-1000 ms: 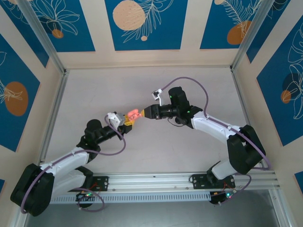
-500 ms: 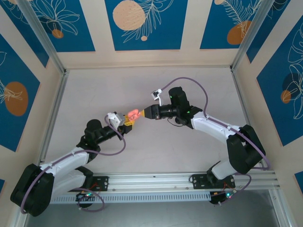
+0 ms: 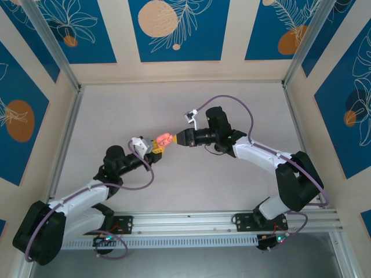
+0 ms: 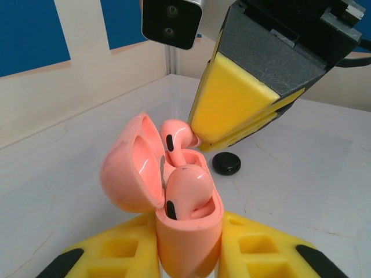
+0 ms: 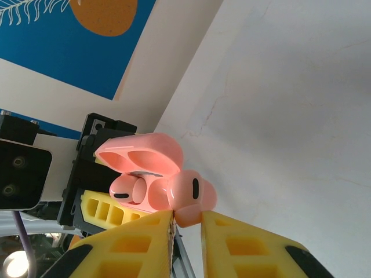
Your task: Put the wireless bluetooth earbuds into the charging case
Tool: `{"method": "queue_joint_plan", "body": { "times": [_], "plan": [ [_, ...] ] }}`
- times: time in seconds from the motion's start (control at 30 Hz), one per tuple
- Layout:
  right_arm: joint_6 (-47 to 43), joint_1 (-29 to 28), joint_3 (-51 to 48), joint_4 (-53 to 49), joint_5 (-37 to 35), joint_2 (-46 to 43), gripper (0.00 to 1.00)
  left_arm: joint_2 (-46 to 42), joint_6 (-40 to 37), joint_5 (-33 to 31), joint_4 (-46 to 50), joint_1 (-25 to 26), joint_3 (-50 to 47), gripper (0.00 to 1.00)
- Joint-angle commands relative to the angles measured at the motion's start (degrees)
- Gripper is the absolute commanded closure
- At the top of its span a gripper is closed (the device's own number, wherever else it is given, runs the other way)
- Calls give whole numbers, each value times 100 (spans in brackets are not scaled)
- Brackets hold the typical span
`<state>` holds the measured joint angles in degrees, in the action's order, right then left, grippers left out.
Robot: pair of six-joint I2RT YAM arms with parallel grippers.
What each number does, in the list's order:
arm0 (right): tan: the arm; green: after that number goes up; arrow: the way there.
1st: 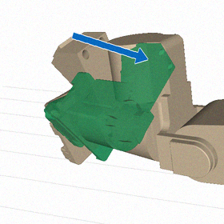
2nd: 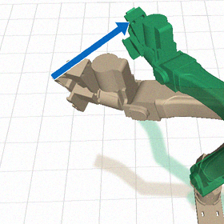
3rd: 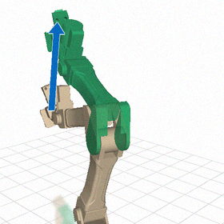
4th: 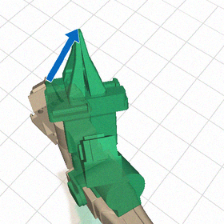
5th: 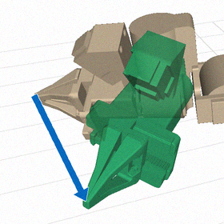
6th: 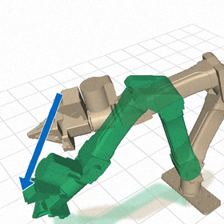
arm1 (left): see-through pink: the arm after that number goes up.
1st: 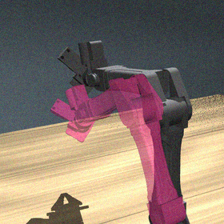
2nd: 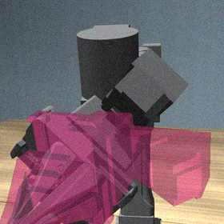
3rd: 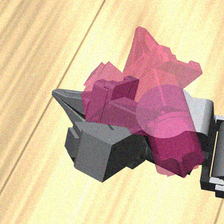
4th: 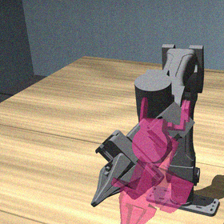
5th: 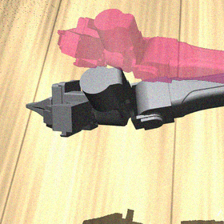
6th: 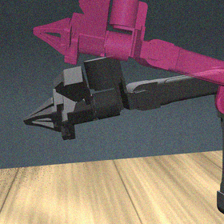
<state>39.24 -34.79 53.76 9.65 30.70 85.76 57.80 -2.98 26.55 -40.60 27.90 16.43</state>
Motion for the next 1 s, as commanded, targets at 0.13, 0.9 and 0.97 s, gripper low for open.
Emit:
{"method": "queue_joint_plan", "body": {
  "times": [0.13, 0.9, 0.97],
  "plan": [
    [-74, -81, 150, -85, 145, -31, 78, -84, -18, 98, 12, 58, 168, 77],
    [-145, -116, 89, -181, 103, -219, 73, -85, -9, 90, 54, 57, 152, 77],
    [-145, -109, 58, -217, 70, -265, 68, -93, -5, 102, 34, 53, 155, 77]
  ]
}}
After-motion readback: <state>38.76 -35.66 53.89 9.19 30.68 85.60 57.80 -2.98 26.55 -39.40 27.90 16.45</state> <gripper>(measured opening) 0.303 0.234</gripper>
